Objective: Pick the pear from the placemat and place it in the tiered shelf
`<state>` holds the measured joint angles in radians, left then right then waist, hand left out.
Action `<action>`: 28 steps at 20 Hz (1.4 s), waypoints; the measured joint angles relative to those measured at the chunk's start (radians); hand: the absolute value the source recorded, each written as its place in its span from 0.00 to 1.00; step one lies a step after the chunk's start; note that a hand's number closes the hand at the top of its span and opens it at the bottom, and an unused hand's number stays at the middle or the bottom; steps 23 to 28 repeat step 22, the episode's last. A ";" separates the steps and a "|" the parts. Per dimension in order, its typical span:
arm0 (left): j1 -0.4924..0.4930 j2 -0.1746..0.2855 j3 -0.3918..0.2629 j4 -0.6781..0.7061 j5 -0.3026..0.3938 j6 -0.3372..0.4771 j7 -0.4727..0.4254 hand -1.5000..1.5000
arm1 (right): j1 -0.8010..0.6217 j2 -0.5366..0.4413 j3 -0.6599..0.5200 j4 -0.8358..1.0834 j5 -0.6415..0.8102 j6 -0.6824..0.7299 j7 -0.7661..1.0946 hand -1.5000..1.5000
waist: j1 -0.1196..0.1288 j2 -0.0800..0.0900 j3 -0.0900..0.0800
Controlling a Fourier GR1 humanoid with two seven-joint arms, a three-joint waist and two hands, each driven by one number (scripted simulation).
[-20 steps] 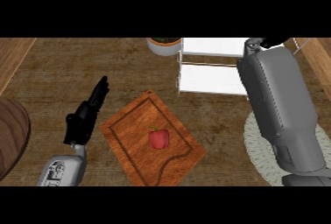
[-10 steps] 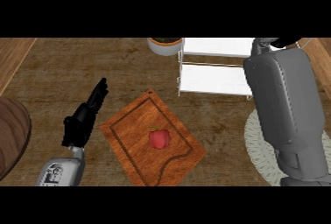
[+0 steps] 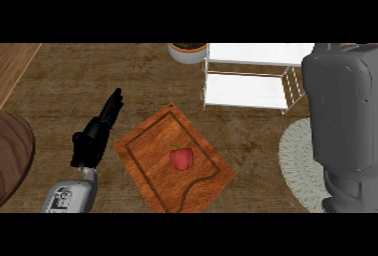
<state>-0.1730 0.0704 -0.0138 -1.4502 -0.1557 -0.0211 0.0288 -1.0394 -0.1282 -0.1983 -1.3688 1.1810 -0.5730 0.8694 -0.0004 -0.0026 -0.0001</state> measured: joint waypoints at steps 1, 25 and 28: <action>-0.008 0.000 0.004 0.001 0.006 -0.004 0.007 0.50 | -0.001 0.000 -0.012 -0.021 0.002 -0.010 0.007 0.00 | -0.001 0.000 0.000; 0.041 0.020 0.033 -0.028 0.009 0.006 0.013 0.50 | 0.434 -0.162 -0.382 -0.882 -0.364 0.626 0.204 0.00 | -0.058 -0.015 0.001; 0.041 0.020 0.033 -0.028 0.009 0.006 0.013 0.50 | 0.434 -0.162 -0.382 -0.882 -0.364 0.626 0.204 0.00 | -0.058 -0.015 0.001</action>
